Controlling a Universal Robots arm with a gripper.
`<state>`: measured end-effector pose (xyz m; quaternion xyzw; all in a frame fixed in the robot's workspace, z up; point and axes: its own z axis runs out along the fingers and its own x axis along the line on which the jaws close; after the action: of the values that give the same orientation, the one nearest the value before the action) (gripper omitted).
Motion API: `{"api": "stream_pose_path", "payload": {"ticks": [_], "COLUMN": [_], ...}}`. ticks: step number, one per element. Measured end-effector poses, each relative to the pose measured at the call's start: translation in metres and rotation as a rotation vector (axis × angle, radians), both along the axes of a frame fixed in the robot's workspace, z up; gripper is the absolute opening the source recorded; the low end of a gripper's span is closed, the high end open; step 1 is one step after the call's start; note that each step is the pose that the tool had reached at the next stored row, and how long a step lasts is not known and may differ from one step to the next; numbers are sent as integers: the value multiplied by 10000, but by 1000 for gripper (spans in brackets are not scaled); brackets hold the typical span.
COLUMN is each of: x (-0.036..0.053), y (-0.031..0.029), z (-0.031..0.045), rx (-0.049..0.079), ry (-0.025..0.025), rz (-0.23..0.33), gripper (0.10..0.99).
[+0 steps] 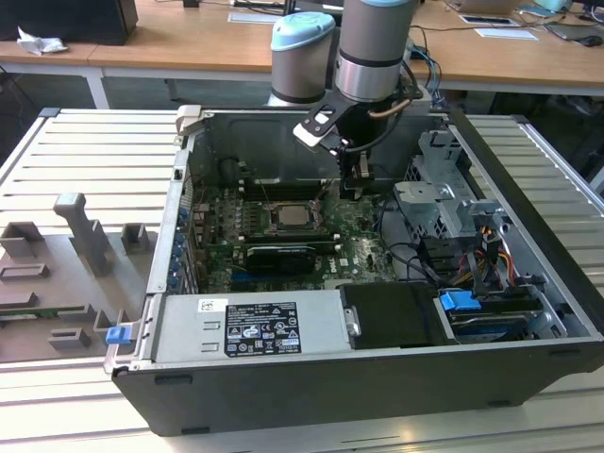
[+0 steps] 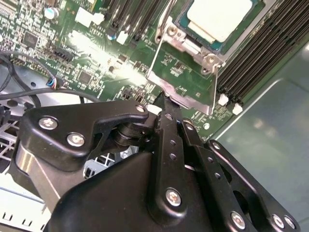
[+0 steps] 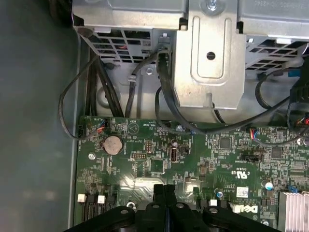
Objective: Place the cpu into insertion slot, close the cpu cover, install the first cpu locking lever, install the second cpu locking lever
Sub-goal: 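Close the cpu cover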
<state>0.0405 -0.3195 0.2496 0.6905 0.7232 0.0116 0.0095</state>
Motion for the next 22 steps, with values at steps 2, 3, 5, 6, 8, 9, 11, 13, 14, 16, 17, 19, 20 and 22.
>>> {"api": "stream_pose_path", "payload": {"ticks": [2,3,5,6,8,9,11,13,14,16,17,19,20,22], "x": [-48,-74,-123,-135,-166,-181,-213,-244,-265,-295,-311,-337,-350,-402], "y": [0,0,0,0,0,0,0,0,0,0,0,0,0,0], "z": [0,0,0,0,0,0,0,0,0,0,-1,-2,-2,-6], "rx": [0,-1,0,0,0,0,-1,0,0,0,1,0,0,1], "ry": [0,0,0,0,0,0,0,0,0,0,0,0,0,0], "rz": [-2,-1,-2,-2,-1,0,-1,-2,-1,-1,-1,-2,-2,0], "gripper": [106,106,106,106,106,106,106,106,106,106,106,106,106,106]}}
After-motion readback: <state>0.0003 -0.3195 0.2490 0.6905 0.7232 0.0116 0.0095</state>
